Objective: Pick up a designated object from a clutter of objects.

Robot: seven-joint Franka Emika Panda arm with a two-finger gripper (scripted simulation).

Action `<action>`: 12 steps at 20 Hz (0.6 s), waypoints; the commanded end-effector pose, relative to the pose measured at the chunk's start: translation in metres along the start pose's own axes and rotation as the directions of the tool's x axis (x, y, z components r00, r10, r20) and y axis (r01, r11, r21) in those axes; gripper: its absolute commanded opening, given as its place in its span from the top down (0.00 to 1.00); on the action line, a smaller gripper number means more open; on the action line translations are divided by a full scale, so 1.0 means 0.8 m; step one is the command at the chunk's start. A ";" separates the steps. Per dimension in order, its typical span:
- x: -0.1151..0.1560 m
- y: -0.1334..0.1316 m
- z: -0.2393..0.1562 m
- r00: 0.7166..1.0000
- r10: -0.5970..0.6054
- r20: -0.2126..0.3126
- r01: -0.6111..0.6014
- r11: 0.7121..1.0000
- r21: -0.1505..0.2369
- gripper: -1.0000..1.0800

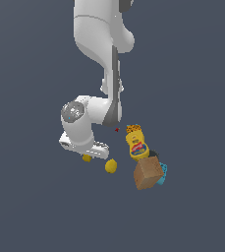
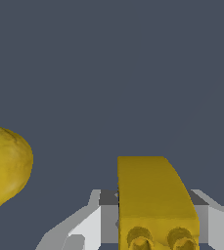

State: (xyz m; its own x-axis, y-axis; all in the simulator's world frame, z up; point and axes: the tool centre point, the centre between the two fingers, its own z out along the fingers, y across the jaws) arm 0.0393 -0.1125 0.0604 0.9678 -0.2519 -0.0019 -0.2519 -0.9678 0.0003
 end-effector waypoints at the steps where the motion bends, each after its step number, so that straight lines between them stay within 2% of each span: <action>1: 0.000 -0.018 -0.024 1.000 -0.001 -0.002 0.001 1.000 0.000 1.00; 12: -0.002 -0.120 -0.160 1.000 0.000 -0.002 0.000 1.000 -0.002 1.00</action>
State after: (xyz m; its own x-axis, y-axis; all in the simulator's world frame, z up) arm 0.0597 -0.0307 0.1723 0.9679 -0.2513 0.0002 -0.2513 -0.9679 0.0014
